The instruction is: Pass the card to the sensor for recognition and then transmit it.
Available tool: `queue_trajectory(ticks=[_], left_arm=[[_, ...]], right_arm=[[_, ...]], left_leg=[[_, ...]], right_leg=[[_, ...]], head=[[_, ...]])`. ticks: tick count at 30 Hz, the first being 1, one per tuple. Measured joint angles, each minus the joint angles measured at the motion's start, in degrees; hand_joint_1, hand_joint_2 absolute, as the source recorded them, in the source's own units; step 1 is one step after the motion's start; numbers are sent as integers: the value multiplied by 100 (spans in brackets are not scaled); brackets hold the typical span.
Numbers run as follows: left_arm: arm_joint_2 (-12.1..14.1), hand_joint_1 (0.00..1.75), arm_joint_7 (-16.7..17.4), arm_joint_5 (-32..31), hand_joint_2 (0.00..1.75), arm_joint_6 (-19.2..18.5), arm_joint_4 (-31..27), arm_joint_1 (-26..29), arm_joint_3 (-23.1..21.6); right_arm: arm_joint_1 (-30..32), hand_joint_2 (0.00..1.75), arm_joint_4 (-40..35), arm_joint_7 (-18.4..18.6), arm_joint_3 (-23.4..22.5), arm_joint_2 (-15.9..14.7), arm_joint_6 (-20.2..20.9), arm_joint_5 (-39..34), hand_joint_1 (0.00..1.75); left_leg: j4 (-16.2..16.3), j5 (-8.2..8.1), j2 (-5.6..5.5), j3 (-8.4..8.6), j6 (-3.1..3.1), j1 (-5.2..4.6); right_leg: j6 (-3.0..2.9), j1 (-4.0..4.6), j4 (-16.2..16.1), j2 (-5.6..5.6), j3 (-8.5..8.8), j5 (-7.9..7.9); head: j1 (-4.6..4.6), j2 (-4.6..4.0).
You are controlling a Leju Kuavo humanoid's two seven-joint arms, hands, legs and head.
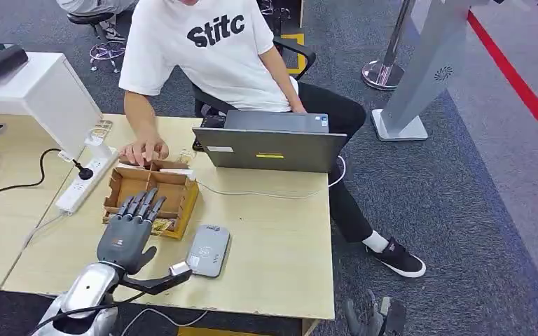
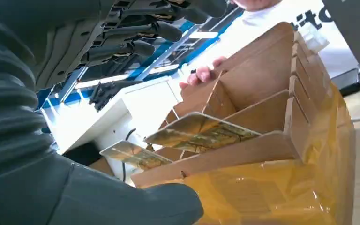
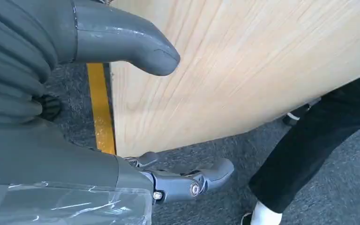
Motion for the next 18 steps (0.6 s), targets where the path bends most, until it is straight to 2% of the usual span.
queue_trajectory(ticks=[10,12,18], left_arm=[[-42,0,-118,-120,175,192,105,-1,13],[-52,175,-118,-120,175,192,109,-1,15],[-63,175,-118,-111,175,188,114,0,37]], right_arm=[[-6,175,59,-11,50,0,2,-17,0],[-6,175,63,-20,61,0,0,-22,0],[-6,175,70,-37,74,0,2,-54,0]], left_leg=[[0,0,0,0,0,0],[0,0,0,0,0,0],[0,0,0,0,0,0]], right_leg=[[0,0,0,0,0,0],[0,0,0,0,0,0],[0,0,0,0,0,0]], head=[[0,2],[0,2],[0,0]])
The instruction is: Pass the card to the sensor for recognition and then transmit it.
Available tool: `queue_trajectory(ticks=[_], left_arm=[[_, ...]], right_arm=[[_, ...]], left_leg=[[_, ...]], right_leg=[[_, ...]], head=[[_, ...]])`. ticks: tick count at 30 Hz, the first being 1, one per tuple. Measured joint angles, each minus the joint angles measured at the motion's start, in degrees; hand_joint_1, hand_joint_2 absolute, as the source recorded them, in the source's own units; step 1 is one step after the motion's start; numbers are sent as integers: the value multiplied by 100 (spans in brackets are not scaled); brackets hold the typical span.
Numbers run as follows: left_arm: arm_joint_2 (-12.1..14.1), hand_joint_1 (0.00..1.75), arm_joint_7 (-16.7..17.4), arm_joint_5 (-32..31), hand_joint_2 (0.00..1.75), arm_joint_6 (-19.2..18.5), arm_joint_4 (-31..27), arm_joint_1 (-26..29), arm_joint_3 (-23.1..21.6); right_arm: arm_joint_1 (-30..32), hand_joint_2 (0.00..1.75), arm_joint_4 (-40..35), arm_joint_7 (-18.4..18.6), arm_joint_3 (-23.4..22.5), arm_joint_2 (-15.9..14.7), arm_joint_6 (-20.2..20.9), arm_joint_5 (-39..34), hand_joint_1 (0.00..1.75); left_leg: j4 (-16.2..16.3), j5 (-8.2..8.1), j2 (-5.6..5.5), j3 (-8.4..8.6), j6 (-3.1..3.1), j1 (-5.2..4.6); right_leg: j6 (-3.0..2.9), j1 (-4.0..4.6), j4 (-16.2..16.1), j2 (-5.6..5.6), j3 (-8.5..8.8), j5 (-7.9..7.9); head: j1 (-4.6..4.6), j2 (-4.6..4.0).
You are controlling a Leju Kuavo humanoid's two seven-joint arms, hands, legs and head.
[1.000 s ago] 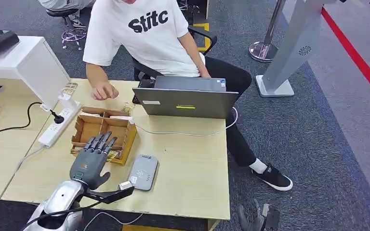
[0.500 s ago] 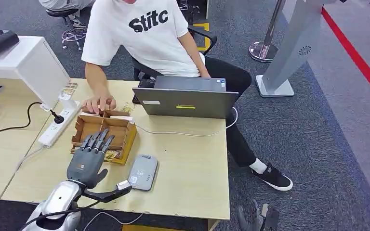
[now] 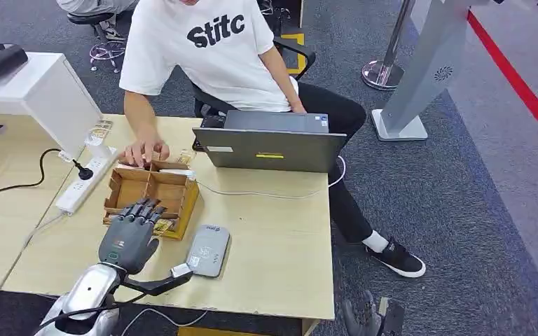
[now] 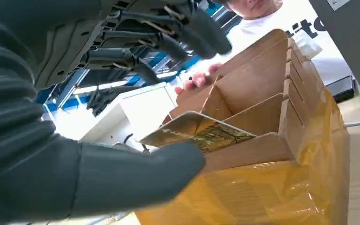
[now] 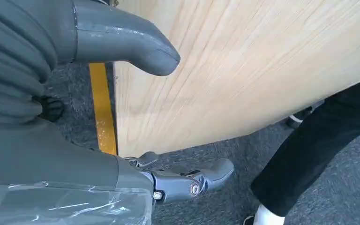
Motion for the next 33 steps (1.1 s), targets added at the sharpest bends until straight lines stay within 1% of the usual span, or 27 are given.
queue_trajectory(ticks=[13,16,18,20,23,27,30,33], left_arm=[[-39,175,0,48,175,0,13,2,48],[-88,175,57,120,175,305,-7,4,114],[-140,175,103,249,175,625,-148,11,181],[-186,175,103,304,175,704,-315,12,245],[-223,175,103,341,175,719,-453,17,300],[-308,175,57,705,175,1021,-815,30,426],[-339,175,0,986,175,982,-1167,12,521],[-380,175,-22,1071,175,938,-1397,12,577]], right_arm=[[2,175,2,-7,7,0,0,-40,0],[3,175,2,-15,7,0,-13,-75,0],[11,175,2,-20,7,0,-22,-107,0],[18,175,2,-20,7,0,-35,-125,0],[23,175,2,-22,7,0,-35,-127,0],[27,175,2,-33,4,0,-48,-145,0],[39,175,0,-35,4,0,-52,-153,0],[49,175,-2,-39,2,0,-52,-160,0]], left_leg=[[0,0,1,1,0,0],[0,0,1,1,0,0],[0,0,0,0,0,0],[0,0,0,0,0,0],[0,0,1,0,0,0],[0,0,0,1,0,0],[0,0,1,1,0,0],[0,0,1,1,0,0]], right_leg=[[0,0,0,1,0,0],[0,0,0,1,0,0],[0,0,0,1,0,0],[0,0,0,0,0,0],[0,0,0,1,0,0],[0,0,0,1,-1,0],[0,0,0,1,-1,0],[0,0,0,1,-1,0]], head=[[0,2],[0,2],[0,2],[0,0],[0,0],[0,2],[0,0],[0,0]])
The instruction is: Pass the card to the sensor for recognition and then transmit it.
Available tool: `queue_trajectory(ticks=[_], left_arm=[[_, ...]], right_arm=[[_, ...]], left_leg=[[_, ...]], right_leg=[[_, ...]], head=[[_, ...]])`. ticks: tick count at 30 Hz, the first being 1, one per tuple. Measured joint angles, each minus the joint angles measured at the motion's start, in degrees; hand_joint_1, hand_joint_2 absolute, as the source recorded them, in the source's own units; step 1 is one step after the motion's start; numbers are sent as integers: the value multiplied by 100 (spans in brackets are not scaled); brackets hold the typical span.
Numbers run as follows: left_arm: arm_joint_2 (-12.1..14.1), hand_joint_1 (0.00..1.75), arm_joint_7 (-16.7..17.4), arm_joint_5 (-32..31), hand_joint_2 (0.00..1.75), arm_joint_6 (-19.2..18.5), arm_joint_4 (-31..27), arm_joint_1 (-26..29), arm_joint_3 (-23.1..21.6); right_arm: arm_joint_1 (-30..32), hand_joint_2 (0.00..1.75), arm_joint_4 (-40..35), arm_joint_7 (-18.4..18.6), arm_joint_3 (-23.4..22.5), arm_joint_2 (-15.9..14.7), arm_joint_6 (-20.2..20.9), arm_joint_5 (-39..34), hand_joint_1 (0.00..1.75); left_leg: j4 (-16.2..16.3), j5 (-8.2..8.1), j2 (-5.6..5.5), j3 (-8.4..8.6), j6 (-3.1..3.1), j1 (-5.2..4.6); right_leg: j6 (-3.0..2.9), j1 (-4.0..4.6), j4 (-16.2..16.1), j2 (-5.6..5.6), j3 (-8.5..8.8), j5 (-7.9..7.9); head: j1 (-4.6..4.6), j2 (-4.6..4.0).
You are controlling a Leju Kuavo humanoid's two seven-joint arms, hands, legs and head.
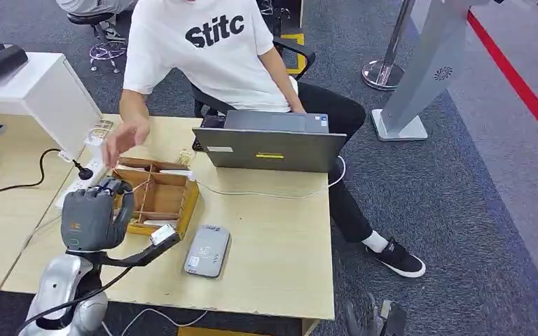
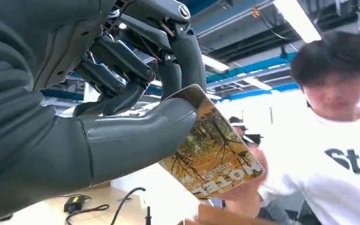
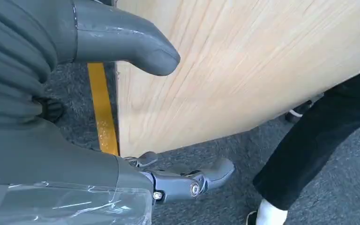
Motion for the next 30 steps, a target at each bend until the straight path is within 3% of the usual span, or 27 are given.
queue_trajectory(ticks=[11,12,13,19,22,27,30], left_arm=[[-55,175,-7,0,175,9,-76,3,111],[-61,166,-7,-2,175,11,-76,3,118],[-66,0,-7,-2,175,13,-76,3,125],[-90,0,-4,19,175,65,-76,14,148],[-175,0,-138,556,175,195,-136,91,186],[-455,0,-847,2561,175,387,-625,516,227],[-741,0,-1645,4260,175,268,-1098,1010,367]], right_arm=[[2,175,0,2,0,0,-26,-2,0],[2,175,0,2,0,0,-26,-2,0],[2,175,0,2,0,0,-28,-2,0],[2,175,0,2,0,0,-37,-2,0],[17,175,-13,2,-4,0,-35,-55,0],[115,175,-70,96,-166,-9,166,-332,0],[229,175,-116,0,-374,-61,-1,-334,0]], left_leg=[[0,0,0,0,0,0],[0,0,0,0,0,0],[0,0,0,0,0,0],[0,0,0,-1,0,0],[0,0,0,-1,0,0],[0,-2,1,-3,2,-1],[0,-7,1,-7,4,-2]], right_leg=[[0,0,0,0,0,0],[0,0,0,0,0,0],[0,0,0,0,0,0],[0,0,0,0,0,0],[0,0,0,0,0,0],[1,-1,-1,1,-1,-1],[2,-2,-2,2,-2,-4]], head=[[0,0],[0,0],[0,2],[0,2],[-2,0],[0,2],[-2,0]])
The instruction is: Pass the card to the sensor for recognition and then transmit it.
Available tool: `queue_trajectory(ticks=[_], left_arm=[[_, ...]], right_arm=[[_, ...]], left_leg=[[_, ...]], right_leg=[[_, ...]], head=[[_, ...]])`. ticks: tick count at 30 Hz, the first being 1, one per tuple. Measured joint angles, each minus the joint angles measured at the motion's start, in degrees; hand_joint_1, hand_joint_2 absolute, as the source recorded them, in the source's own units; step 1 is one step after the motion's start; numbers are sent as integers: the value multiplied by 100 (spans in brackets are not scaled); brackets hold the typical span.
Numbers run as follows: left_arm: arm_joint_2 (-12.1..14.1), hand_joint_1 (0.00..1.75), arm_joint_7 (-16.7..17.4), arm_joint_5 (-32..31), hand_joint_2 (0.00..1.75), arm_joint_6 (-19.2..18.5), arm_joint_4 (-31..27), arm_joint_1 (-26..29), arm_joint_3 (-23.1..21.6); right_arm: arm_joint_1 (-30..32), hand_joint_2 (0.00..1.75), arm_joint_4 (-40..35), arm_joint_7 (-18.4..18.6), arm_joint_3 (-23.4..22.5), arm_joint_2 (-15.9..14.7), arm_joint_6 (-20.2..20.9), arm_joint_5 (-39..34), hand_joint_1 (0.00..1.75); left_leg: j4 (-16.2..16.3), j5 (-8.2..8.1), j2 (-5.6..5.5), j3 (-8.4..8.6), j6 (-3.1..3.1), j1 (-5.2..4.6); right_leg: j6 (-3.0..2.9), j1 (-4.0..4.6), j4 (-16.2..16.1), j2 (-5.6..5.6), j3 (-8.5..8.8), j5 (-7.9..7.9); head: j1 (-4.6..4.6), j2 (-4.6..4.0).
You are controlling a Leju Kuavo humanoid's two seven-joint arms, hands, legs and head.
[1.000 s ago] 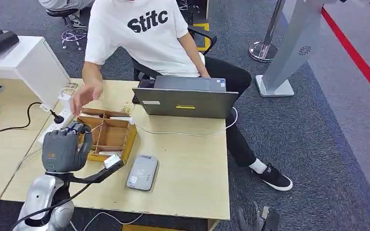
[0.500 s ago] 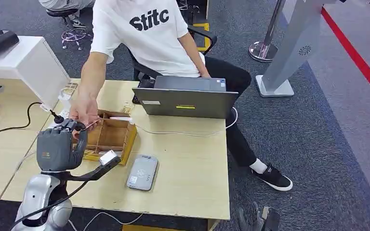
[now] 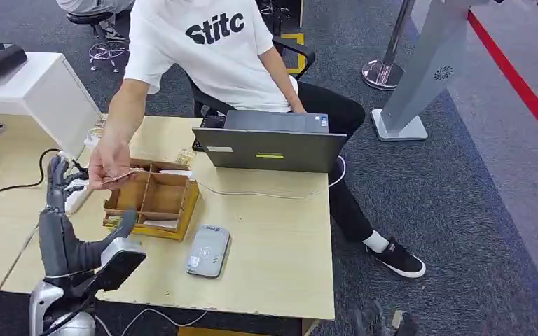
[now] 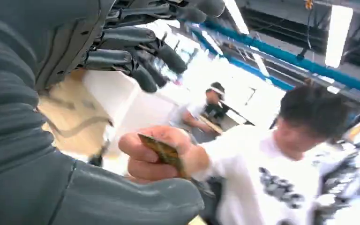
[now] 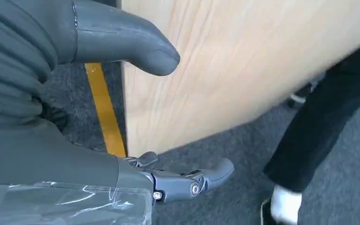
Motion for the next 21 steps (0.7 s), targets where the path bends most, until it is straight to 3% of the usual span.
queue_trajectory(ticks=[2,3,4,6,7,10,12,16,21], left_arm=[[-254,0,-466,1655,175,-567,-418,531,236],[-425,0,-667,2177,175,-952,-555,766,423],[-661,0,-881,2490,0,-1468,-674,950,713],[-1043,0,-1015,2822,0,-2151,-832,1218,1315],[-1196,0,-906,3161,175,-2286,-883,1325,1607],[-1477,0,-768,4588,175,-2382,-813,1639,2450],[-1619,0,-940,5347,175,-2428,-490,1776,2984],[-1779,0,-1129,5523,175,-2509,-41,1907,3519],[-1868,0,-1086,5540,175,-2329,143,1921,3764]], right_arm=[[129,175,-39,-201,-197,-72,-308,155,0],[195,175,-41,-238,-313,-125,-316,212,0],[263,175,-41,-262,-477,-185,-306,305,0],[360,175,-39,-284,-805,-269,-310,477,0],[385,175,-26,-240,-986,-302,-354,514,0],[442,175,129,150,-1546,-404,-645,528,0],[488,175,255,383,-1913,-457,-873,614,0],[529,175,396,437,-2339,-509,-926,712,0],[503,175,492,519,-2570,-524,-1013,791,0]], left_leg=[[0,-6,4,0,0,-1],[0,-9,3,-3,6,-1],[0,-10,-3,-8,8,-1],[0,-14,-7,-10,14,-2],[0,-18,-2,-10,15,-3],[0,-28,6,-3,8,-3],[-1,-26,0,-1,6,0],[-2,-24,-1,-3,3,5],[-2,-23,-2,-1,3,4]], right_leg=[[0,-1,-2,4,-1,-6],[1,-1,-3,4,-4,-7],[9,-1,-4,-1,-5,-12],[15,-1,-4,-5,-5,-16],[15,-2,-4,-2,-5,-17],[9,-2,-4,5,-4,-21],[4,-1,-4,1,-4,-24],[2,2,-3,1,-3,-25],[3,3,-3,-4,4,-24]], head=[[0,2],[0,0],[4,0],[7,0],[2,0],[2,0],[0,2],[2,0],[2,0]])
